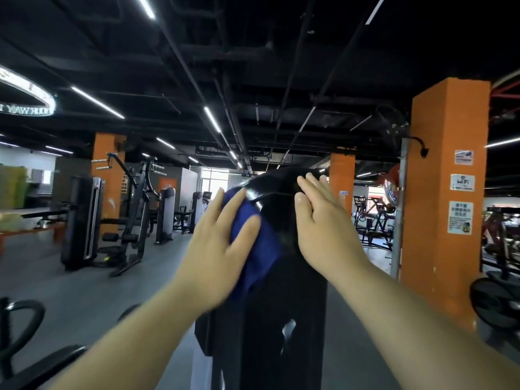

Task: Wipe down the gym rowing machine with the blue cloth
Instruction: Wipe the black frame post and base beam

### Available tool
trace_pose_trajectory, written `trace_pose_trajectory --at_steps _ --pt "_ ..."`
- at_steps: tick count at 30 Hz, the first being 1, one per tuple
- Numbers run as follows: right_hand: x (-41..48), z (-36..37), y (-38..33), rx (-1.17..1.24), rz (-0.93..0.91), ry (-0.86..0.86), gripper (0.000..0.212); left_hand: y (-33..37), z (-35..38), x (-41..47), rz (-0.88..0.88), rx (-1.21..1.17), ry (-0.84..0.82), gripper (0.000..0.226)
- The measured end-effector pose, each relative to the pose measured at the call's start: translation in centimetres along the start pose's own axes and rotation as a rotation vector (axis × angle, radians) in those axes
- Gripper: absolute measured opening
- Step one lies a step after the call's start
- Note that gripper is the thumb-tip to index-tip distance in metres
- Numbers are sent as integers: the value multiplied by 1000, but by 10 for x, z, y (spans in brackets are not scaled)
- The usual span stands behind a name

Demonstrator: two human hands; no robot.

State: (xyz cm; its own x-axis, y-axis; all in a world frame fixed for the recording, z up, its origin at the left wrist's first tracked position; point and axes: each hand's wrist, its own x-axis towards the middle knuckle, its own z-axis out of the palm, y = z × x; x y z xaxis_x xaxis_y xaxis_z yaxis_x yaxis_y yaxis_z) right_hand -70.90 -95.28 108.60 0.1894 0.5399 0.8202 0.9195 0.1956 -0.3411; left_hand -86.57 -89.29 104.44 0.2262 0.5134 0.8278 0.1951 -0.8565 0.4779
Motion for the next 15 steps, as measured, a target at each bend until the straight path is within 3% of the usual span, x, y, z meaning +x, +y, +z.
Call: trace_pose_trajectory --at_steps 3,5,7,10,13,15 --pt "-3 3 -6 -146 -17 44 47 -18 -5 -14 -81 -18 -31 56" --pt "-1 3 -13 -216 6 57 47 -17 -4 33 -141 -70 -67 49" --pt "-1 4 -24 -187 102 26 48 -9 -2 78 -158 -57 -122 57" --pt "-5 13 -39 -198 200 59 50 -22 2 92 -42 -12 -138 63" --pt "-19 30 -45 -335 176 180 52 -53 3 33 171 -66 -9 65" --pt "-32 40 -45 -379 124 218 55 -75 6 -19 187 -100 7 64"
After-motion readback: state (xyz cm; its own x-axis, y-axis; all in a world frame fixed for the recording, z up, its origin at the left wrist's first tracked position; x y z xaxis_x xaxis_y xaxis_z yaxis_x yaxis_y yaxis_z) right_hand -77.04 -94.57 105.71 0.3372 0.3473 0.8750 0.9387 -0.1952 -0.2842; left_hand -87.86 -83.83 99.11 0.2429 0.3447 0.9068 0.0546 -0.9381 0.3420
